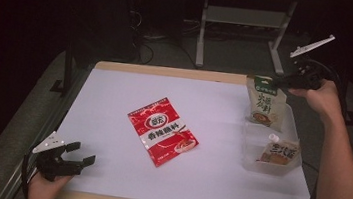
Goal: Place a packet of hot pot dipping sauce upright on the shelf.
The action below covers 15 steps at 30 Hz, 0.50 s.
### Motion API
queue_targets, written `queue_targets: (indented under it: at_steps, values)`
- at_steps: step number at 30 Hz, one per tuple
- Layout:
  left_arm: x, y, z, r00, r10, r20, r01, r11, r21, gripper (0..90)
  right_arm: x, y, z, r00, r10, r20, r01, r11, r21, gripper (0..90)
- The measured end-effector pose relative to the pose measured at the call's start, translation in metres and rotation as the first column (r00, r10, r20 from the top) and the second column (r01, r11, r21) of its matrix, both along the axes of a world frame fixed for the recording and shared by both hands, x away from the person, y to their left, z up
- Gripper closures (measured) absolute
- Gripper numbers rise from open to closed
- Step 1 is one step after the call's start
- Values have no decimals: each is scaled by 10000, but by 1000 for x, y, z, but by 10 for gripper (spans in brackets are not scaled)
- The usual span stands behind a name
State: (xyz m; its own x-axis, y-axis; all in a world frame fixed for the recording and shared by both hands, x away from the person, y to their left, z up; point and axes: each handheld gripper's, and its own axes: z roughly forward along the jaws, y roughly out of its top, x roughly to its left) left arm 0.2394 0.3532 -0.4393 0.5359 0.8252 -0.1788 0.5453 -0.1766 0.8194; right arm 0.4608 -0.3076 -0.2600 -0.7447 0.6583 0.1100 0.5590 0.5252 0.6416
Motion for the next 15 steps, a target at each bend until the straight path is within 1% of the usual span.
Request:
queue_targets:
  at_steps: [2, 3, 4, 5, 7, 8, 9, 11, 12, 15]
  values:
    - [0, 0, 0, 10000, -10, -39, 10, 10000, 16, 144, 1, 1, -1, 10000, -69, 2, 69, 10000, 35, 866]
    - [0, 0, 0, 10000, -23, -26, 23, 10000, 46, 144, 2, 2, -2, 9999, -25, 107, 25, 10000, -13, 865]
    - [0, 0, 0, 10000, -23, -26, 23, 10000, 46, 144, 2, 2, -2, 9999, -25, 107, 25, 10000, -13, 865]
    - [0, 0, 0, 10000, -24, -13, 24, 10000, 38, 144, 3, 5, -2, 9998, -7, 211, 13, 9996, -299, 862]
    - [0, 0, 1, 10000, -33, -15, 33, 10000, 63, 144, 4, 8, -5, 9996, 48, 295, -29, 9979, -640, 862]
    - [0, 0, 1, 10000, -33, -15, 33, 10000, 63, 144, 4, 8, -5, 9996, 48, 295, -29, 9979, -640, 862]
    - [0, 0, 0, 10000, -23, -28, 23, 10000, 34, 144, 7, 10, -11, 9997, 224, 120, -214, 9966, -790, 859]
    - [0, 0, 0, 10000, -14, -8, 14, 10000, 12, 144, 8, 8, -15, 9999, 127, 87, -121, 9978, -653, 857]
    - [0, 0, 0, 10000, -8, -16, 8, 10000, 1, 144, 8, 4, -17, 10000, 62, 17, -61, 9990, -443, 856]
    - [1, 0, -1, 10000, -26, -40, 26, 10000, 45, 144, 6, -6, -20, 9997, -225, 40, 226, 9994, -247, 834]
